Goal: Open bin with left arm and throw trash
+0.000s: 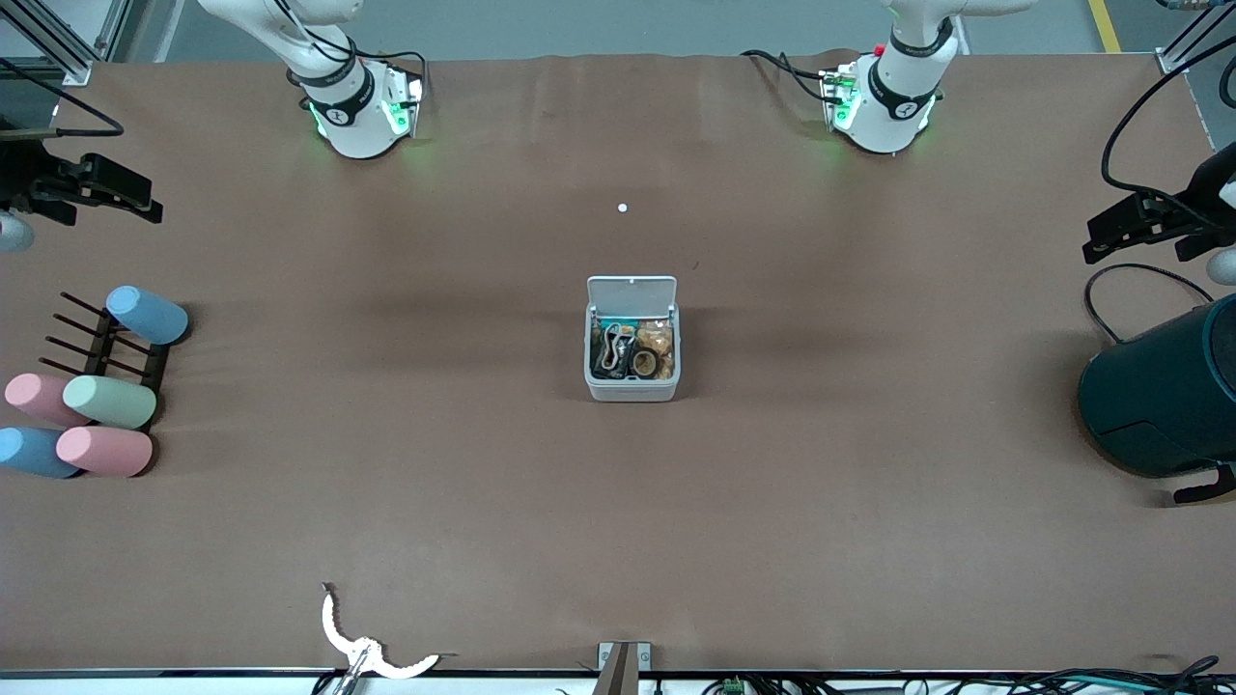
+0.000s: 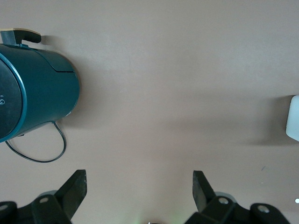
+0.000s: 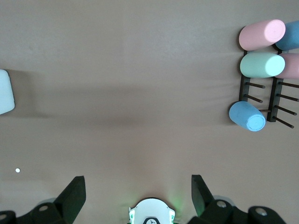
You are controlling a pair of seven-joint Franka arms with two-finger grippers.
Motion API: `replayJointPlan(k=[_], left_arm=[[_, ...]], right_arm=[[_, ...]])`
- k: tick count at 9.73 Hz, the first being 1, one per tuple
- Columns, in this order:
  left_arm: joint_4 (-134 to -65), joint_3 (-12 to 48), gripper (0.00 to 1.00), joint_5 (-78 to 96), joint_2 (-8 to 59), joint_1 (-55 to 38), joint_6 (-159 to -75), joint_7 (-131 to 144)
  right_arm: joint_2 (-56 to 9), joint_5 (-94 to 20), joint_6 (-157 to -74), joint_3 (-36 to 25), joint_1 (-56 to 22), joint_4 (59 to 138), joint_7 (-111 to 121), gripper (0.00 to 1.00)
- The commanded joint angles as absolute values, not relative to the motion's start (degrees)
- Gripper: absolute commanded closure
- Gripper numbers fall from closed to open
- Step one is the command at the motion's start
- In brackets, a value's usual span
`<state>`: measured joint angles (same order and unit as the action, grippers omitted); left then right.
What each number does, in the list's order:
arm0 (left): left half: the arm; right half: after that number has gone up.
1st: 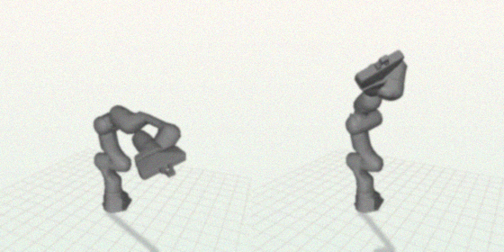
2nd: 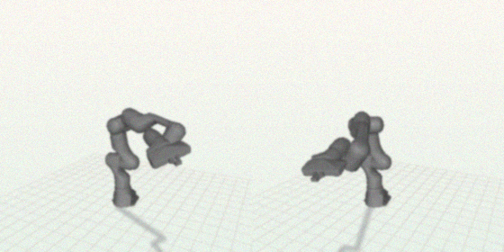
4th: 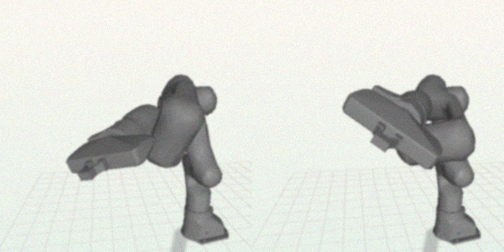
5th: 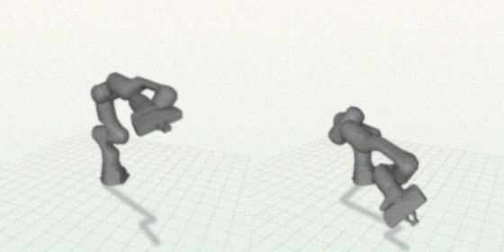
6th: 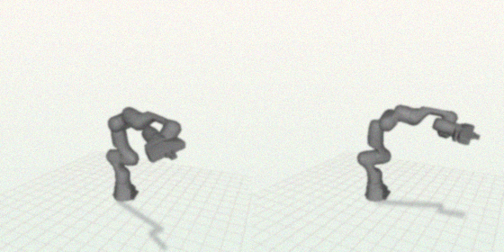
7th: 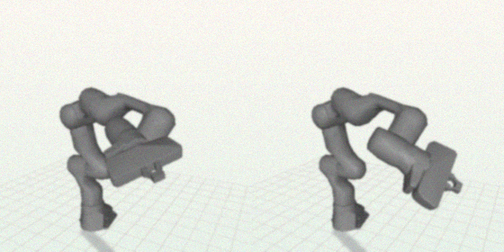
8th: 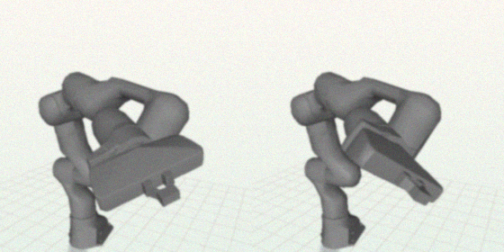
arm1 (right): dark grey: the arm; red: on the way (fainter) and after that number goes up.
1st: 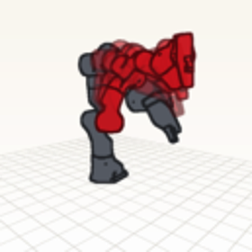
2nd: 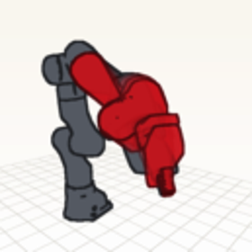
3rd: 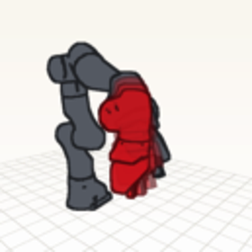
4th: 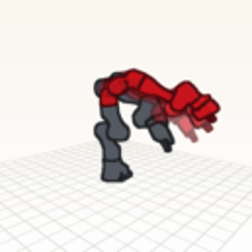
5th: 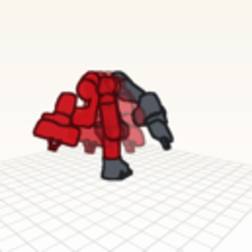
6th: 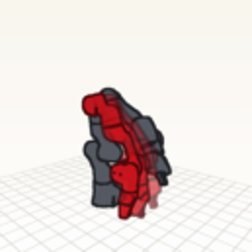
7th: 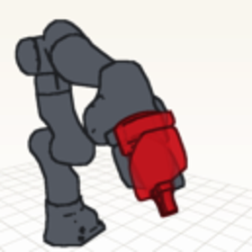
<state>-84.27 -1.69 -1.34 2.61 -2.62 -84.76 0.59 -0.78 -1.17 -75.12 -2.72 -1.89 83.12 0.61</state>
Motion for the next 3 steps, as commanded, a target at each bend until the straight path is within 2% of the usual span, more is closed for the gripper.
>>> replayJointPlan(k=[1,3], left_arm=[[-82.97,-1.76,0.00,-0.53,3.25,-2.46,-84.55,0.88],[-82.97,-1.67,0.00,-0.44,3.16,-2.37,-84.55,0.79]], right_arm=[[1.14,-0.18,-74.71,-9.21,-7.89,84.20,1.05,0.01],[0.97,-0.35,-74.79,-9.05,-7.39,83.94,0.97,0.01]])
